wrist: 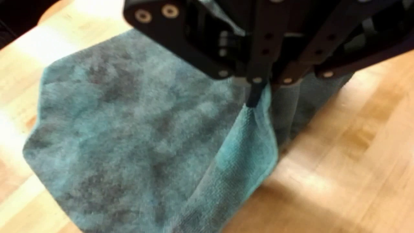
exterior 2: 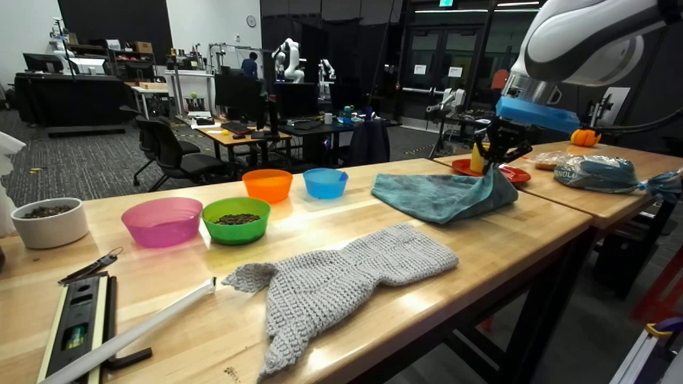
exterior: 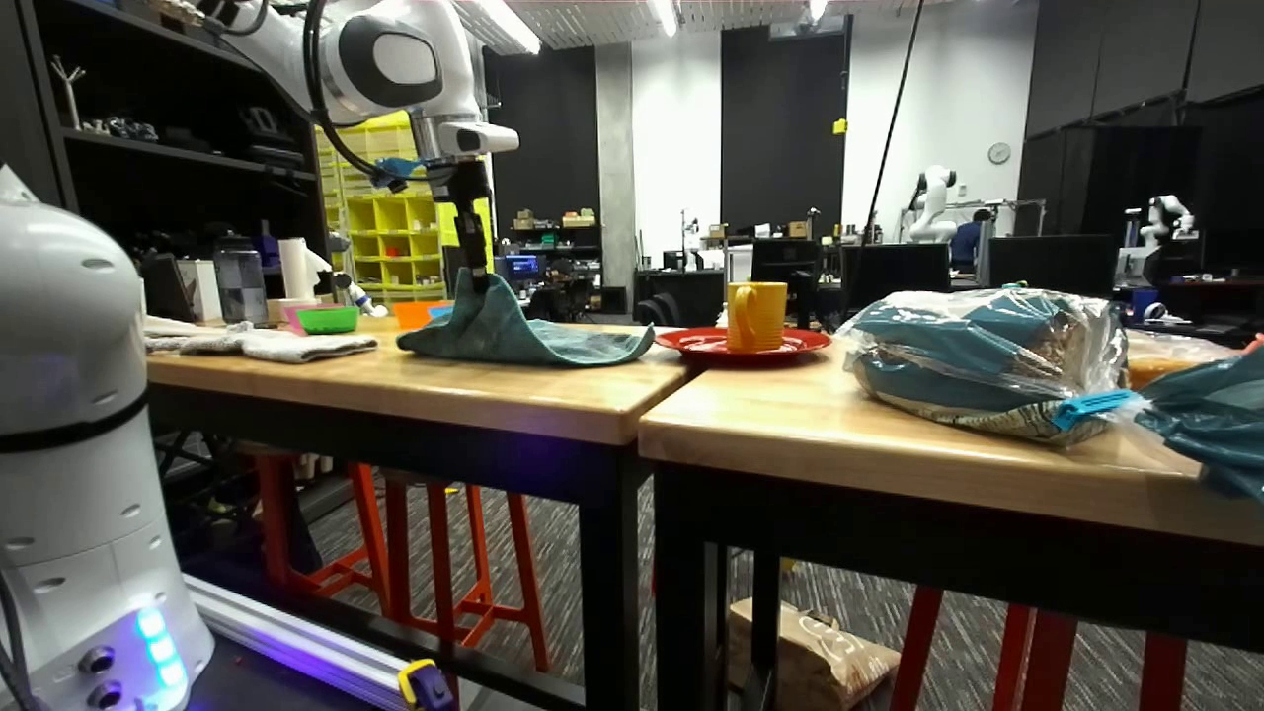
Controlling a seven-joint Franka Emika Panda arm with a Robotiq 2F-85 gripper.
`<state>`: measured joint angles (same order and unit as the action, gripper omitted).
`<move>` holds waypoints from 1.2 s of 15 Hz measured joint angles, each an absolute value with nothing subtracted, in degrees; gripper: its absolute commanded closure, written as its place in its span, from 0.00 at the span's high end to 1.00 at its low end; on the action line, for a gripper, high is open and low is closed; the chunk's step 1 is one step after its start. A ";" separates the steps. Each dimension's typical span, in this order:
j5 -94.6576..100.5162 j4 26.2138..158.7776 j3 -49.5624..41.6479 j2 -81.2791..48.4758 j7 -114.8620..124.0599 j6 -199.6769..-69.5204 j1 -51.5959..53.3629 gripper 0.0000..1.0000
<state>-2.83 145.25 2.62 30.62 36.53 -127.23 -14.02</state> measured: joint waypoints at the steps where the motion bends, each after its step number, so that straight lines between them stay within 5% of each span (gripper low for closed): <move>1: -1.58 144.66 3.21 29.70 36.53 -129.43 -14.00 0.01; 7: 2.98 139.72 6.21 20.65 36.70 -139.34 -12.85 0.01; 18: -4.75 120.67 5.77 4.57 41.95 -133.30 -5.13 0.01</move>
<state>-4.75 120.67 5.77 4.57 41.95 -133.30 -5.13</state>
